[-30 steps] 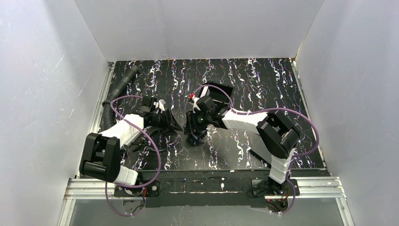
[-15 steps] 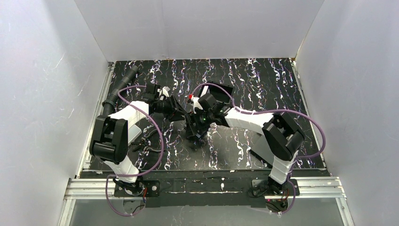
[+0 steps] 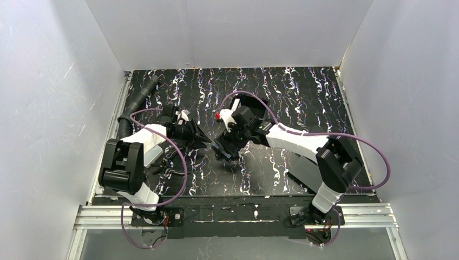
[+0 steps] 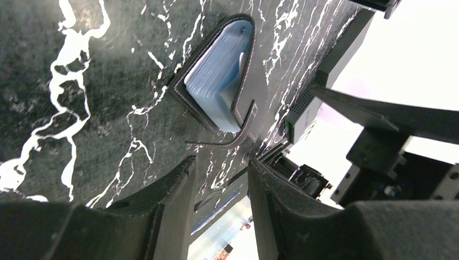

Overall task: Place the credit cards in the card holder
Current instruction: Close the card holder at the center of the board.

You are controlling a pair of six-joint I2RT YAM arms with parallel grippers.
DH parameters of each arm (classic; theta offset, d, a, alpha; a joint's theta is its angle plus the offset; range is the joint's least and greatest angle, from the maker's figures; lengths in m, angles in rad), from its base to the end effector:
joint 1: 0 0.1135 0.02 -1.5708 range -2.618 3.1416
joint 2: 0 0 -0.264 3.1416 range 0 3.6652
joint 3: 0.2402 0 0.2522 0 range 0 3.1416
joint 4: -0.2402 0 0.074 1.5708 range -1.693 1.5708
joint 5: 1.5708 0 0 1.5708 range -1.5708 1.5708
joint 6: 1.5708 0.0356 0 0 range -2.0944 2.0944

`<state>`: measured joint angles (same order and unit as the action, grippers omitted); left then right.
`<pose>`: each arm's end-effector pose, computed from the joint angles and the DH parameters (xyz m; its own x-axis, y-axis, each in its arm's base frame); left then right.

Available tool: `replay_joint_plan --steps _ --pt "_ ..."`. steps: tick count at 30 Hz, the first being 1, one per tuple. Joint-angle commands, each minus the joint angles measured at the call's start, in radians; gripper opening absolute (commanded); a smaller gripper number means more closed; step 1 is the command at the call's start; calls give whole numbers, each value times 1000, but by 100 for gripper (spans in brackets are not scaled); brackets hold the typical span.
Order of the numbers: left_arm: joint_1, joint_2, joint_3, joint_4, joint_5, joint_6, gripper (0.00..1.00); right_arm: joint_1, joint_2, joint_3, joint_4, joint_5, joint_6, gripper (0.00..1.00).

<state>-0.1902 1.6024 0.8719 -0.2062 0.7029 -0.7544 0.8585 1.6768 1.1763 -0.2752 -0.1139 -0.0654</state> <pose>0.3008 -0.0814 0.1771 -0.9328 -0.3525 -0.0751 -0.1626 0.5975 -0.7852 0.2386 0.2825 0.2345 -0.4041 -0.5673 -0.7176 -0.8332 0.5520 0.0328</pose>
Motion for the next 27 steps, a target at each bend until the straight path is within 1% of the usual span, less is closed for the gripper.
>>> replay_joint_plan --steps 1,2,6,7,11,14,19,22,27 --pt "23 -93 -42 -21 24 30 38 49 5 -69 83 154 -166 98" --pt "26 -105 -52 -21 21 30 38 64 5 -83 113 169 -164 97" --pt "39 -140 -78 -20 19 33 38 147 10 -140 212 321 -165 95" --pt "41 -144 -83 -17 19 33 38 158 13 -148 237 333 -161 95" --pt "47 -153 -104 -6 28 30 38 210 49 -157 266 455 -141 93" --pt "53 -162 -122 5 31 28 38 218 77 -180 329 475 -129 91" --pt "65 -171 -134 4 38 35 38 226 138 -202 381 547 -129 85" --pt "75 -180 -133 -13 37 50 38 235 153 -217 396 599 -134 73" --pt "91 -189 -129 -26 36 65 38 246 165 -240 407 662 -108 49"
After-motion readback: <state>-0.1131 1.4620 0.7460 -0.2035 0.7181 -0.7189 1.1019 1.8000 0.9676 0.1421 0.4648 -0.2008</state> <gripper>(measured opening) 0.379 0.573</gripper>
